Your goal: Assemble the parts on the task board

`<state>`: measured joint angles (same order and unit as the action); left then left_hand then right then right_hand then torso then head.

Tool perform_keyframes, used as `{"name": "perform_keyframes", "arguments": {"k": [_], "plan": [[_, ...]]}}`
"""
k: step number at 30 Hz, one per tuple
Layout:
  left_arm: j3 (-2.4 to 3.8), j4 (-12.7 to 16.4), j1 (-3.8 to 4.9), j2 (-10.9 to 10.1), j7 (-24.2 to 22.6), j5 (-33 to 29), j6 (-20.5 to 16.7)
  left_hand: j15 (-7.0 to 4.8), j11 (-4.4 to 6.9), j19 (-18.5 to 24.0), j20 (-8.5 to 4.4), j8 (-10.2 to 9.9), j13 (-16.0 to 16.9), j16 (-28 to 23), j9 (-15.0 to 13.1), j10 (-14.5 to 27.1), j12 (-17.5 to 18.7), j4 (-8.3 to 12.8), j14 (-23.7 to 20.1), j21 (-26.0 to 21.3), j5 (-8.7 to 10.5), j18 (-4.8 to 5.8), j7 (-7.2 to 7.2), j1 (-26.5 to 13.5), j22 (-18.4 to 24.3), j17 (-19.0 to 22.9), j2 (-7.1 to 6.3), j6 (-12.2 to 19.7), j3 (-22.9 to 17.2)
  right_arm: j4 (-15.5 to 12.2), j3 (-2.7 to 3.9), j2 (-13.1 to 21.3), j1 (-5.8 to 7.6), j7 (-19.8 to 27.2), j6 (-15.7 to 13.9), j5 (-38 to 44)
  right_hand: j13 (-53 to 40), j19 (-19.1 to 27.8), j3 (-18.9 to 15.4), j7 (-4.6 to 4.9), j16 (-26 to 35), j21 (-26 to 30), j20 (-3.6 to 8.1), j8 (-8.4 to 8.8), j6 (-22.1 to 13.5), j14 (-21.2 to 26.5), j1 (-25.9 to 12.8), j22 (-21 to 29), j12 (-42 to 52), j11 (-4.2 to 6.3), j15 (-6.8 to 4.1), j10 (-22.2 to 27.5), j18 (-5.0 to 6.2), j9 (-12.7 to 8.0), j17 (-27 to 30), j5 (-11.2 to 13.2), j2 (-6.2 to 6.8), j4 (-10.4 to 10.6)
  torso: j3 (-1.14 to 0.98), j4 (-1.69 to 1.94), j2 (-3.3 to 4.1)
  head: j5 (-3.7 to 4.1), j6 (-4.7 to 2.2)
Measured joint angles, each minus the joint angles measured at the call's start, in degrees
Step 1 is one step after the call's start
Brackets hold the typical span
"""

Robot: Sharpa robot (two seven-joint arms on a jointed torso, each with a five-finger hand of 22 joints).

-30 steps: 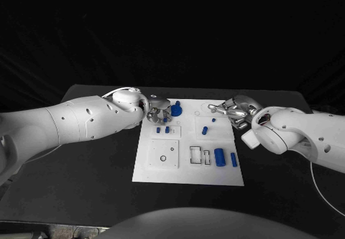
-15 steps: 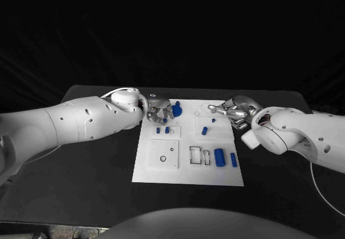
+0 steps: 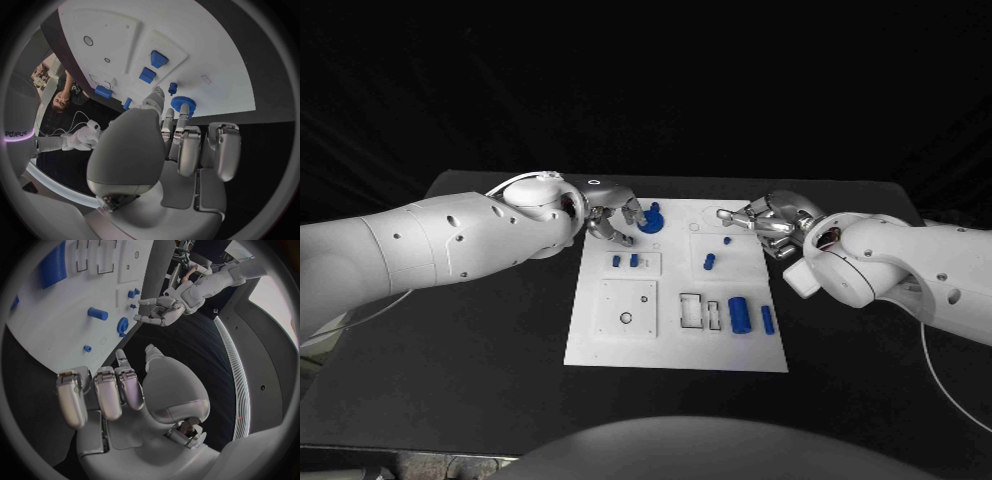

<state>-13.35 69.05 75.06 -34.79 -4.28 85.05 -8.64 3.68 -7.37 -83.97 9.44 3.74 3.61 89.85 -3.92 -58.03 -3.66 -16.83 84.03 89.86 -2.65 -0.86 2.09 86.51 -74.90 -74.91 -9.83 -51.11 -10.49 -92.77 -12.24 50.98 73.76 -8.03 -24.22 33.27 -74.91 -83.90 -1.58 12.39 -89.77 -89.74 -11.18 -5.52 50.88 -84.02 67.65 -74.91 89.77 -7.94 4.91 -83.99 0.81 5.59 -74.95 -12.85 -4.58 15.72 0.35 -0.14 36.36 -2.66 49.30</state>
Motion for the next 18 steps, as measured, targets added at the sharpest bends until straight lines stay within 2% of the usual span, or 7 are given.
{"name": "perform_keyframes", "arguments": {"k": [5, 8, 10, 12, 15, 17, 18], "plan": [[0.39, 2.8, 1.49, -2.7, -0.4, -1.7, -0.7, 0.00, 0.21, 0.0, 0.00, 0.0, 0.0, 0.0, -0.1, 0.2, 0.0, -0.2, 0.0, 0.0, 0.00, 0.00, -0.16, -6.0, 0.0, 0.0, -2.13, 0.2, 6.3, 0.0, -0.01, 0.0, 0.00, 0.0, 0.0, 0.0, 0.0, 0.0, 0.0, 0.00, 0.0, 0.0, 0.00, 0.00, 0.0, 0.0, 0.0, 0.0, 0.0, 0.00, 0.00, 0.0, 0.00, 0.0, 0.0, 0.0, 0.00, 0.0, -0.01, 0.00, -0.03, 0.20, 0.04], [0.83, 4.4, 2.41, -4.3, -0.8, -3.8, -1.4, 0.00, 0.25, 0.0, 0.00, 0.1, 0.1, 0.0, -0.1, 0.1, -0.3, -0.3, 0.0, 0.0, 0.00, 0.00, -0.12, -8.4, 0.0, 0.0, -2.69, 0.1, 9.0, 0.1, -0.02, 0.1, 0.00, 0.0, -0.1, 0.0, 0.0, 0.0, 0.0, 0.00, 0.0, 0.0, 0.00, 0.00, 0.0, 0.0, 0.2, 0.0, 0.0, 0.00, 0.00, 0.0, 0.00, 0.0, 0.0, 0.0, -0.23, 0.0, -0.01, 0.00, -0.03, 0.38, -0.07], [1.01, 5.6, 2.99, -5.6, -1.5, -6.5, -2.6, -0.06, 0.49, 0.0, 0.00, 0.4, 0.3, 0.0, -0.3, -1.4, -1.0, -0.3, 0.0, 0.0, 0.00, -0.01, 0.84, -9.5, 0.0, 0.0, -2.10, -0.8, 9.5, 0.2, -0.02, 0.0, 0.00, 0.0, -0.2, 0.0, 0.0, 0.0, 0.0, 0.00, 0.0, 0.0, 0.00, -0.03, 0.0, 0.0, 0.2, 0.0, 0.0, 0.00, 0.00, 0.0, 0.00, 0.0, 0.0, 0.0, -0.23, 0.0, -0.01, 0.00, -0.03, 0.58, -0.19], [1.09, 6.6, 3.30, -6.6, -2.5, -9.8, -4.3, -0.67, 0.77, 0.0, 0.00, 0.8, 0.3, -0.4, -0.4, -2.7, -1.3, -0.3, 0.0, -1.0, 0.00, 0.00, 1.69, -10.0, 0.0, 0.0, -1.61, -1.7, 9.5, 0.3, -0.02, 0.0, 0.00, 0.1, -0.4, 0.2, 0.0, 0.0, -0.2, 0.00, 0.0, 0.0, 0.00, -0.39, 0.0, 0.0, 0.4, 0.0, 0.0, 0.00, 0.00, 0.0, 0.00, 0.1, 0.0, 0.0, -0.40, -0.2, -0.01, 0.00, -0.03, 0.84, -0.38], [0.85, 8.1, 3.55, -8.0, -4.7, -16.9, -7.8, -1.41, 1.56, -0.1, -0.56, 1.3, 0.4, -3.0, -0.7, -4.5, -1.9, 0.0, -0.1, -3.1, -0.24, 0.00, 4.31, -9.5, 0.0, 0.0, -0.30, -3.2, 9.2, 0.6, -0.02, -0.3, 0.00, 0.4, -1.0, 0.7, 0.0, 0.0, -0.6, -0.36, 0.0, 0.0, 0.00, -0.91, 0.4, 0.0, 1.7, 0.0, 0.0, 0.00, 0.00, 0.0, 0.00, 0.4, 0.0, 0.0, -0.80, -0.6, 0.00, -0.04, -0.03, 1.32, -0.83], [0.58, 9.3, 3.57, -8.8, -6.7, -22.8, -10.5, -1.66, 1.89, 0.0, -0.84, 1.6, 0.4, -4.6, -0.9, -5.3, -1.9, 0.0, 0.0, -4.7, -1.28, 0.00, 5.68, -9.2, 0.0, 0.0, 0.81, -4.5, 9.9, 0.9, -0.02, -0.5, 0.00, 0.8, -1.6, 1.7, 0.0, 0.0, -0.8, -0.48, 0.0, 0.0, 0.00, -1.00, 0.4, 0.0, 2.9, 0.0, 0.0, 0.00, 0.00, 0.0, 0.00, 0.4, 0.0, 0.4, -0.97, -0.8, -0.01, -0.05, -0.02, 1.72, -1.18], [0.52, 9.9, 3.57, -9.1, -7.6, -25.4, -11.7, -1.66, 1.86, 0.2, -1.06, 1.8, 0.4, -5.5, -1.0, -5.7, -1.9, 0.0, 0.0, -5.7, -2.55, 0.01, 6.23, -9.1, 0.0, 0.0, 1.39, -5.0, 10.8, 1.0, -0.02, -0.6, 0.00, 1.0, -2.0, 2.4, 0.0, 0.0, -0.6, -0.91, 0.0, 0.0, 0.00, -1.35, 0.5, 0.0, 3.6, 0.0, 0.0, 0.06, 0.00, 0.0, 0.00, 0.5, 0.0, 0.9, -1.11, -1.1, 0.00, -0.04, 0.00, 1.96, -1.41]]}}
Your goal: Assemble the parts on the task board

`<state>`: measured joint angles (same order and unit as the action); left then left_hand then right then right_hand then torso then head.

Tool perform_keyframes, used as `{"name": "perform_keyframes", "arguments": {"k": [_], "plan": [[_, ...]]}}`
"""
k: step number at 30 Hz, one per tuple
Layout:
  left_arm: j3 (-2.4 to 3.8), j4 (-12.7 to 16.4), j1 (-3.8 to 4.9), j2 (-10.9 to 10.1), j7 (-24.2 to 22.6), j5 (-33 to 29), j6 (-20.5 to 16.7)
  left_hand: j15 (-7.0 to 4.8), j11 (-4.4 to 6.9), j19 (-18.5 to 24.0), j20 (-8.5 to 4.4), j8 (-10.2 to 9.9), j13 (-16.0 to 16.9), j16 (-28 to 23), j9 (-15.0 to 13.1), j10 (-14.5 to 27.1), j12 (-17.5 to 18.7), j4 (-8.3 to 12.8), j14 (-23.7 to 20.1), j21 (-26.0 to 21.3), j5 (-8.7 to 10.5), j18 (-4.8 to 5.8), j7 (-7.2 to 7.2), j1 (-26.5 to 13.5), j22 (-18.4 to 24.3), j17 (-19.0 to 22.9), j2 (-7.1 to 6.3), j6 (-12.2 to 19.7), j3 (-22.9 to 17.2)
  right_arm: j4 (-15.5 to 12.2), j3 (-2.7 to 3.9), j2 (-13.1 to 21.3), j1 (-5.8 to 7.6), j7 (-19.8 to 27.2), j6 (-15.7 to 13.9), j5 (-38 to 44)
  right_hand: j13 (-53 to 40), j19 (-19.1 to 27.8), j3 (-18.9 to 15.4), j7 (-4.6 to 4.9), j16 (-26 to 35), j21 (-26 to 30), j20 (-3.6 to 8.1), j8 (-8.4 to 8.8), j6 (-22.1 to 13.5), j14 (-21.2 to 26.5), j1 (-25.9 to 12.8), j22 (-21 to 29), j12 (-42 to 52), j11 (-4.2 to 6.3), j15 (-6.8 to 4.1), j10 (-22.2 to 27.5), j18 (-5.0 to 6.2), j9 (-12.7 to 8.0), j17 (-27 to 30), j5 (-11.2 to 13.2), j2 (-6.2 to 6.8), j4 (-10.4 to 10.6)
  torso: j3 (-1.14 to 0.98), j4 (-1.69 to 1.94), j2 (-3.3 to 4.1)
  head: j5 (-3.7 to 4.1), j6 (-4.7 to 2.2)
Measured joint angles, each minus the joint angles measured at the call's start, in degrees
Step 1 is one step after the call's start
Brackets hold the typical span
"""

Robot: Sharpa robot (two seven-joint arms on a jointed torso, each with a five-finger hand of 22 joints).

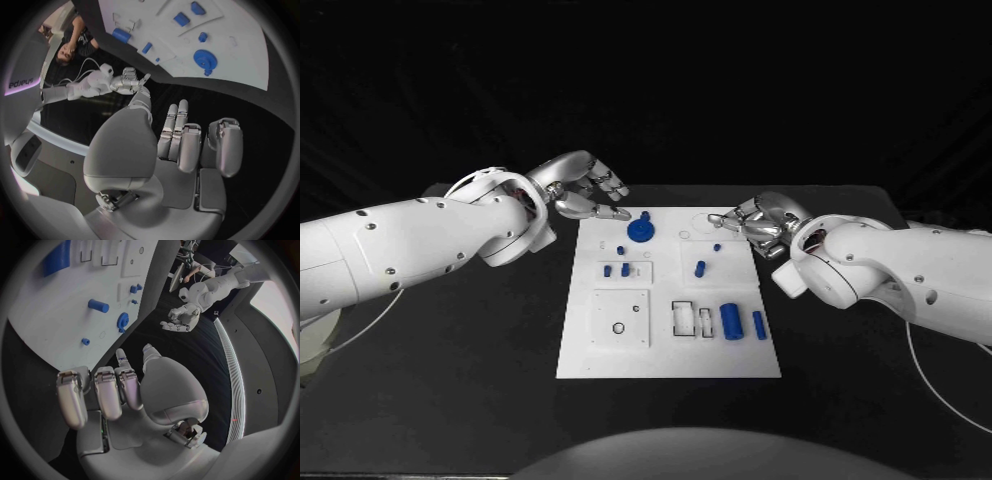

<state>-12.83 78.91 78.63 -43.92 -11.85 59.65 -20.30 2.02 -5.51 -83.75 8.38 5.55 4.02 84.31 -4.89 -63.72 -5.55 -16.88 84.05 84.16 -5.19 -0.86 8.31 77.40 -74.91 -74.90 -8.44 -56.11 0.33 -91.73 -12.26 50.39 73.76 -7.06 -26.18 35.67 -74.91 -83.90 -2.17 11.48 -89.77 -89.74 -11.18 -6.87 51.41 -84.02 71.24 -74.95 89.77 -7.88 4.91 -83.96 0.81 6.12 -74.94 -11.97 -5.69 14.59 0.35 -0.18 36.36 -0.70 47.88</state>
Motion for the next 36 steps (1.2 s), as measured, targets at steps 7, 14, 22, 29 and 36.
{"name": "perform_keyframes", "arguments": {"k": [7, 14, 22, 29, 36], "plan": [[-0.21, 3.5, -0.80, -2.4, -6.2, -19.3, -7.3, 0.00, -0.11, 1.1, -0.27, 0.0, 0.0, -2.0, 0.0, -0.2, 0.0, 0.0, 0.0, -2.3, -2.70, -0.92, 0.39, 0.6, 0.0, 0.0, 1.59, -0.8, 3.0, 2.3, 0.00, -1.0, 0.66, 1.7, -2.4, 7.6, 24.7, -0.1, 1.6, -2.54, 0.0, 0.0, 2.58, -0.87, 1.9, 0.0, 6.0, 0.0, -41.7, 2.64, -3.10, 27.3, 0.01, 0.4, 0.0, 4.3, -0.31, -1.1, 0.01, 0.08, 0.06, 1.35, -1.27], [-0.32, 5.0, -2.62, -3.4, -9.6, -31.9, -10.2, 0.00, -0.11, 2.6, -0.26, -0.6, 0.0, -2.5, 0.1, -0.2, 0.4, 0.0, 0.0, -4.0, -3.16, -0.92, 0.41, -0.1, 0.0, 0.0, 2.27, -0.8, 4.1, 4.5, 0.06, -1.9, 2.72, 2.4, -2.8, 16.9, 47.4, -0.1, 3.0, -2.96, 0.0, 0.0, 3.21, -0.42, 3.2, 0.1, 9.4, 0.0, -65.9, 3.16, -3.63, 25.9, 0.00, 0.4, 0.0, 7.1, 1.57, -0.3, 0.05, 0.12, 0.07, 2.30, -2.11], [-0.39, 5.5, -3.69, -3.5, -11.4, -39.7, -11.1, 0.00, -0.11, 3.7, -0.18, -0.7, 0.0, -3.8, 0.2, -0.2, 0.6, -0.1, 0.0, -5.5, -3.16, -1.84, 0.91, -0.4, 0.0, 0.0, 2.56, -0.3, 4.3, 6.7, 0.09, -3.1, 3.48, 1.7, -0.7, 29.9, 60.4, 0.1, 4.1, -4.07, 0.0, 0.0, 2.34, 1.48, 4.5, 0.0, 12.2, 0.0, -77.7, 1.39, -2.44, 24.8, 0.01, -0.1, 0.0, 8.7, 3.30, -1.4, 0.09, 0.08, 0.03, 3.29, -2.35], [-0.40, 6.0, -3.80, -3.3, -11.9, -42.0, -11.1, 0.00, -0.12, 3.7, -0.18, -0.7, 0.0, -3.8, 0.2, -0.2, 0.7, -0.1, 0.0, -5.5, -3.15, -1.84, 0.91, -0.7, 0.0, 0.0, 2.87, -0.3, 4.3, 8.1, 0.08, -3.8, 2.86, -0.4, 2.9, 39.4, 64.4, -0.1, 4.5, -5.62, 0.0, 0.0, 2.14, 2.13, 5.0, 0.0, 13.5, 0.0, -80.6, 1.05, -2.03, 24.4, 0.00, -0.5, 0.0, 8.9, 3.95, -2.3, 0.09, 0.01, -0.02, 3.73, -2.42], [-0.44, 6.1, -3.86, -2.9, -11.9, -43.0, -11.1, 0.00, -0.12, 3.7, -0.18, -0.7, 0.0, -3.8, 0.2, -0.2, 0.7, -0.1, 0.0, -5.5, -3.12, -1.84, 0.90, -0.9, 0.0, 0.0, 3.54, -0.3, 4.3, 10.0, 0.06, -5.0, 1.63, -2.8, 7.1, 45.6, 65.9, -0.1, 4.7, -6.18, 0.0, 0.0, 2.14, 2.13, 5.5, 0.0, 13.9, 0.0, -81.2, 1.16, -2.03, 23.9, 0.00, -0.6, 0.0, 8.9, 4.00, -2.5, 0.05, -0.03, -0.03, 3.99, -2.58]]}}
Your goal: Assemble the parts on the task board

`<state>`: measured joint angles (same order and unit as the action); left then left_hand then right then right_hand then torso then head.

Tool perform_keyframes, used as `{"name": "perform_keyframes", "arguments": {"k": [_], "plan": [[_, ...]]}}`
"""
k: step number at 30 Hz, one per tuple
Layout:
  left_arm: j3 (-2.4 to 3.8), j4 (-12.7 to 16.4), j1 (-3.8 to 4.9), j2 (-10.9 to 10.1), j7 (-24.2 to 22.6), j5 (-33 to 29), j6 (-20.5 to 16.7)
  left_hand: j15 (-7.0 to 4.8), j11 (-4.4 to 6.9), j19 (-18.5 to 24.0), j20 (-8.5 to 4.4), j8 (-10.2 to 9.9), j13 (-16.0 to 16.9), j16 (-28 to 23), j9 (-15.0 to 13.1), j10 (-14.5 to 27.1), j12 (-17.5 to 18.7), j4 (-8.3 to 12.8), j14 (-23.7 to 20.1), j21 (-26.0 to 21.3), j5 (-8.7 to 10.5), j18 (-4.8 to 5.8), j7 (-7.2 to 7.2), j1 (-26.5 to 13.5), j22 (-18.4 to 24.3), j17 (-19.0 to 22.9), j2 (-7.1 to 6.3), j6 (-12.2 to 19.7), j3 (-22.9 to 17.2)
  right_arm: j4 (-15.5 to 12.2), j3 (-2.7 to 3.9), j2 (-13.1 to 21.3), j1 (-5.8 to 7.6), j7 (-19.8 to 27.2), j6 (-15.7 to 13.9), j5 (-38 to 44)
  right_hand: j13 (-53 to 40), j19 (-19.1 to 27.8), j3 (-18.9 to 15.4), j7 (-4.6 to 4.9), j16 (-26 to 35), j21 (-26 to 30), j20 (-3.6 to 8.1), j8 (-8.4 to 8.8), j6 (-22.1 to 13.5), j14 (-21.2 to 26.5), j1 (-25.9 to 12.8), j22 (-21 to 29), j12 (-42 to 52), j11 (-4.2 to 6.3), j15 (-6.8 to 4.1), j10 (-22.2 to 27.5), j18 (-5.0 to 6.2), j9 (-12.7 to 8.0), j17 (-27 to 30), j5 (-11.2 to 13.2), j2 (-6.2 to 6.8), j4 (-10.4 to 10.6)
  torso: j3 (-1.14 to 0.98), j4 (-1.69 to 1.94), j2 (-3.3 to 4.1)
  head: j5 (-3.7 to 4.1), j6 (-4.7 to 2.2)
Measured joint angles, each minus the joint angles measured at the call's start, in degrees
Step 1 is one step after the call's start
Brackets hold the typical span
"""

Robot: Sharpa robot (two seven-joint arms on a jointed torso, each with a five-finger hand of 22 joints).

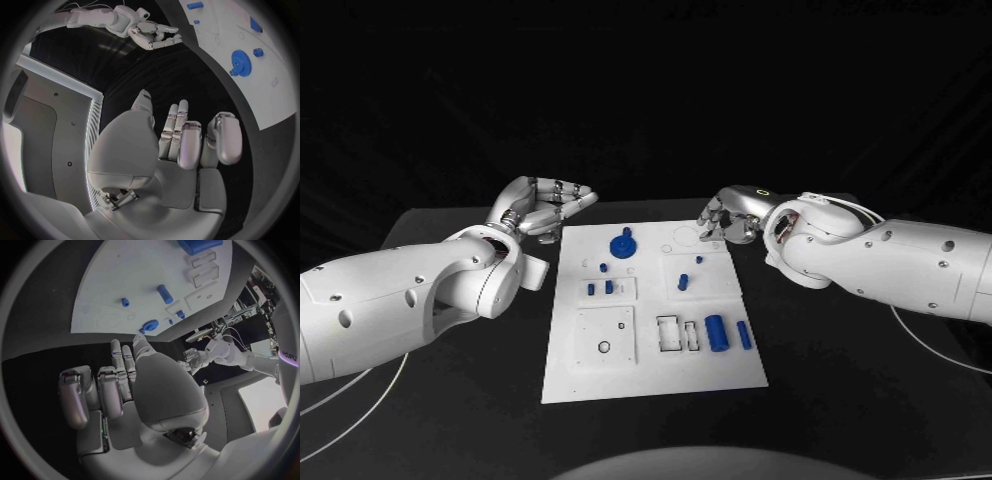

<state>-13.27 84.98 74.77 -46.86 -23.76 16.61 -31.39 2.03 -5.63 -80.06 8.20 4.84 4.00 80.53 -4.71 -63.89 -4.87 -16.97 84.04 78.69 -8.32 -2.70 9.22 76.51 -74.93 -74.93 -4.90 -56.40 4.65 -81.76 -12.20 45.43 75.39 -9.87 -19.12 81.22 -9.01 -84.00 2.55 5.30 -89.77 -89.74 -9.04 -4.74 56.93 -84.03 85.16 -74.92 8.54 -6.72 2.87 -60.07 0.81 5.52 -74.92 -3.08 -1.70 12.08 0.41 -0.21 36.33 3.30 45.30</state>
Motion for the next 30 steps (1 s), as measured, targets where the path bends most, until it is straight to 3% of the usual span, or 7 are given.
{"name": "perform_keyframes", "arguments": {"k": [11, 22, 30], "plan": [[-0.05, -0.4, -0.08, 0.3, 0.1, -0.6, 0.0, 0.00, 0.00, 0.0, 0.00, 0.0, 0.0, 0.0, 0.0, 0.0, 0.0, 0.0, 0.0, 0.0, 0.00, 0.01, 0.00, -0.1, 0.0, 0.0, 0.54, 0.0, 0.0, 1.4, 0.03, -0.9, -0.80, -2.7, 6.0, 3.6, 1.4, 0.0, -0.2, 0.15, 0.0, 0.0, 0.00, 0.14, 0.3, 0.0, 0.0, 0.0, -1.1, 0.00, 0.00, 0.0, 0.00, -0.3, 0.0, 0.0, 0.00, -0.2, -0.03, 0.03, 0.03, 0.17, -0.03], [-0.06, -0.4, -0.10, 0.4, 0.2, -0.8, 0.0, 0.00, 0.00, 0.0, 0.00, 0.0, 0.0, 0.0, 0.0, 0.0, 0.0, 0.0, 0.0, -0.3, 0.01, 0.01, 0.00, -0.1, 0.0, 0.0, 1.01, 0.0, 0.0, 3.2, 0.02, -3.2, -2.16, -3.6, 8.4, 4.2, 2.4, 0.0, -0.2, 0.36, 0.0, 0.0, 0.00, 0.45, 0.5, 0.0, 0.4, 0.0, -1.9, 0.00, 0.00, 0.0, 0.00, -0.5, 0.0, 0.0, 0.37, -0.2, -0.03, 0.05, 0.08, -0.02, 0.06], [-0.06, -0.4, -0.10, 0.2, 0.2, -0.8, 0.0, 0.00, 0.00, 0.0, 0.00, 0.0, 0.0, 0.0, 0.0, 0.0, 0.0, 0.0, 0.0, -0.3, 0.01, 0.01, -0.01, -0.1, 0.0, 0.0, 1.14, 0.0, 0.0, 3.5, 0.02, -3.7, -2.40, -4.1, 9.4, 4.5, 3.3, 0.0, 0.0, 0.49, 0.0, 0.0, 0.05, 0.45, 1.2, 0.0, 1.5, 0.0, -2.5, 0.48, -0.44, -0.1, 0.00, -0.5, 0.0, 0.0, 0.31, -0.7, -0.02, 0.04, 0.08, -0.18, 0.26]]}}
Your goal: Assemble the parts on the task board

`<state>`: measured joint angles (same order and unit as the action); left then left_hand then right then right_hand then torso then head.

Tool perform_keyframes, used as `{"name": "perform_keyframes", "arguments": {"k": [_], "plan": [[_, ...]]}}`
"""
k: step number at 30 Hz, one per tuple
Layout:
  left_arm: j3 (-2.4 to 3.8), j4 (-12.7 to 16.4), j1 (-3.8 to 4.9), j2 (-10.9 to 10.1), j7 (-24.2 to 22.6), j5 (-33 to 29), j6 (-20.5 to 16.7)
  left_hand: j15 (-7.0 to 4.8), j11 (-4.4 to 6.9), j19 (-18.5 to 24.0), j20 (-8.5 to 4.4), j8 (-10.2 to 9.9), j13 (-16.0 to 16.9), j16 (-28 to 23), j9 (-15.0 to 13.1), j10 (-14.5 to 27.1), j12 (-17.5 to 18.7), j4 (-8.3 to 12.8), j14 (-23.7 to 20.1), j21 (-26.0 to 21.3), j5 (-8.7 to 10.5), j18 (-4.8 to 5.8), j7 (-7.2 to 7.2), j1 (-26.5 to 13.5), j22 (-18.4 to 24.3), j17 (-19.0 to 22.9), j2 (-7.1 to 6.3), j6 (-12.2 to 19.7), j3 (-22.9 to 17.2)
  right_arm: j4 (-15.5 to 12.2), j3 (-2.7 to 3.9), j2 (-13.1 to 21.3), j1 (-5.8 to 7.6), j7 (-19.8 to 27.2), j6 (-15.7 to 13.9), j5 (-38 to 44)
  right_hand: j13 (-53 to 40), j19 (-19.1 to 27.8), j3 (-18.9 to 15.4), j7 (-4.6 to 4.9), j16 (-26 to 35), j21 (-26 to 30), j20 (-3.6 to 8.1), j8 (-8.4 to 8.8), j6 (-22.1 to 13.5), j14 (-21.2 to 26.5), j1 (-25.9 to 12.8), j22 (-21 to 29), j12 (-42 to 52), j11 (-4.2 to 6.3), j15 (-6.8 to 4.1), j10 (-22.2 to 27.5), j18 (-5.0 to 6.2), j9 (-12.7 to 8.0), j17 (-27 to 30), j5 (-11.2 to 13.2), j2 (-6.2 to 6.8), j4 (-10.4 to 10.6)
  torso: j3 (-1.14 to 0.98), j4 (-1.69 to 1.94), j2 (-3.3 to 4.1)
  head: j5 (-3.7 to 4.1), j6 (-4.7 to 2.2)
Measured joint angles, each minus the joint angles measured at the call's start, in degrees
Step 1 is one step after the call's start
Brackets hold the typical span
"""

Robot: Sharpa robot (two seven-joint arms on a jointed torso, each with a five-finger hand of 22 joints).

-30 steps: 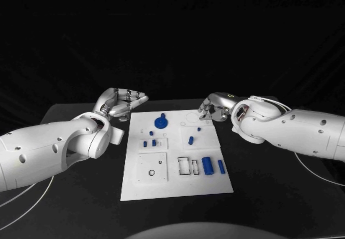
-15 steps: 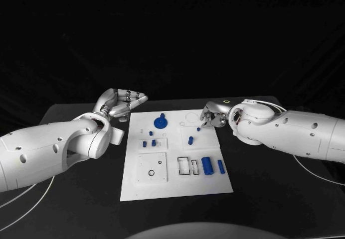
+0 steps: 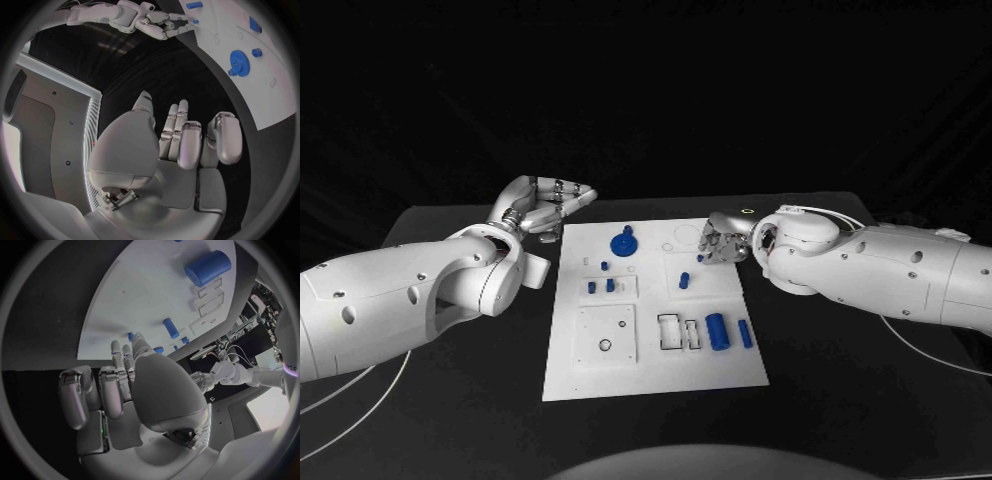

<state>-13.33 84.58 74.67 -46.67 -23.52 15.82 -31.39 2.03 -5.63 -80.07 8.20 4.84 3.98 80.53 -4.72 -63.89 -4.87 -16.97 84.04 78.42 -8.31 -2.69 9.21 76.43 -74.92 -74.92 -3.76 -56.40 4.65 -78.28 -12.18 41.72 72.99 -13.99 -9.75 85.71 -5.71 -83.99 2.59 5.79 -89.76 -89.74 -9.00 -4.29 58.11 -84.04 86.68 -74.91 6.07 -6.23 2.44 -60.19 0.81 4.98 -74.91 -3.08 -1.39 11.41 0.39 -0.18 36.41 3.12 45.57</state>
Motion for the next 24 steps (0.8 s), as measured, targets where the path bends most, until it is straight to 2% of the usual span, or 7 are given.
{"name": "perform_keyframes", "arguments": {"k": [3, 9, 11, 17, 24], "plan": [[0.00, 0.0, 0.00, 0.0, 0.0, 0.0, 0.0, 0.00, 0.00, 0.0, 0.00, 0.0, 0.0, 0.0, 0.0, 0.0, 0.0, 0.0, 0.0, 0.0, 0.00, 0.00, 0.00, 0.0, 0.0, 0.0, 0.00, 0.0, 0.0, 0.2, 0.01, -0.3, -0.03, -0.2, 0.2, 0.1, 0.4, 0.0, 0.0, 0.41, 0.0, 0.0, 0.40, 0.00, 0.4, 0.0, 0.3, 0.0, -0.1, 0.20, -0.41, -0.2, 0.00, 0.0, 0.0, 0.0, -0.34, 0.0, 0.01, -0.05, -0.01, -0.01, 0.03], [0.00, 0.0, 0.00, 0.0, 0.1, 0.0, 0.0, 0.00, 0.00, 0.0, 0.00, 0.0, 0.0, 0.0, 0.0, 0.0, 0.0, 0.0, 0.0, 0.0, 0.00, 0.00, 0.00, 0.0, 0.0, 0.0, 0.00, 0.0, 0.0, 0.8, 0.02, -1.2, -0.17, -0.5, 0.4, 0.3, 1.1, 0.0, 0.6, 0.55, 0.0, 0.0, 0.84, 0.00, 0.9, 0.0, 0.9, 0.0, -0.4, 0.86, -1.25, -0.4, 0.00, -0.1, 0.0, 0.0, -0.33, -0.6, 0.02, -0.07, -0.04, 0.08, 0.03], [0.00, 0.0, 0.00, 0.0, 0.1, 0.0, 0.0, 0.00, 0.00, 0.0, 0.00, 0.0, 0.0, 0.0, 0.0, 0.0, 0.0, 0.0, 0.0, 0.0, 0.00, 0.00, 0.00, 0.3, 0.0, 0.0, 0.30, 0.0, 0.0, 1.0, 0.02, -1.4, -0.23, -0.6, 0.4, 0.3, 1.2, 0.0, 0.6, 0.64, 0.0, 0.0, 1.24, 0.00, 1.0, 0.0, 1.2, 0.0, -0.6, 1.06, -1.24, -0.6, 0.00, -0.1, 0.0, 0.0, -0.62, -0.6, 0.02, -0.05, -0.04, 0.09, 0.01], [0.00, 0.0, 0.00, -0.2, 0.1, 0.0, 0.0, 0.00, 0.00, 0.0, 0.00, 0.0, 0.0, 0.0, 0.0, 0.0, 0.0, 0.0, 0.0, 0.0, 0.00, 0.00, 0.00, 0.3, 0.0, 0.0, 0.30, 0.0, 0.0, 1.6, 0.02, -2.0, -0.51, -0.9, 0.4, 0.5, 1.5, 0.1, 0.6, 0.64, 0.0, 0.0, 1.36, 0.00, 1.0, 0.0, 1.2, 0.0, -0.6, 1.28, -1.65, -0.8, 0.00, -0.1, 0.0, 0.0, -0.62, -0.6, 0.02, 0.00, -0.04, 0.10, -0.14], [0.00, 0.1, 0.00, -0.4, 0.2, 0.0, 0.0, 0.00, 0.00, 0.0, 0.00, 0.0, 0.1, 0.0, 0.0, 0.0, 0.0, 0.0, 0.0, 0.0, 0.00, 0.00, 0.00, 0.1, 0.0, 0.0, 0.53, 0.0, 0.0, 1.9, 0.02, -2.4, -0.61, -1.1, 0.5, 0.5, 1.9, 0.0, 0.9, 0.64, 0.0, 0.0, 2.04, 0.00, 1.4, 0.0, 1.6, 0.0, -0.6, 2.09, -2.05, -1.6, 0.00, -0.2, 0.0, 0.0, -0.62, -0.6, 0.02, -0.01, -0.04, -0.04, -0.08]]}}
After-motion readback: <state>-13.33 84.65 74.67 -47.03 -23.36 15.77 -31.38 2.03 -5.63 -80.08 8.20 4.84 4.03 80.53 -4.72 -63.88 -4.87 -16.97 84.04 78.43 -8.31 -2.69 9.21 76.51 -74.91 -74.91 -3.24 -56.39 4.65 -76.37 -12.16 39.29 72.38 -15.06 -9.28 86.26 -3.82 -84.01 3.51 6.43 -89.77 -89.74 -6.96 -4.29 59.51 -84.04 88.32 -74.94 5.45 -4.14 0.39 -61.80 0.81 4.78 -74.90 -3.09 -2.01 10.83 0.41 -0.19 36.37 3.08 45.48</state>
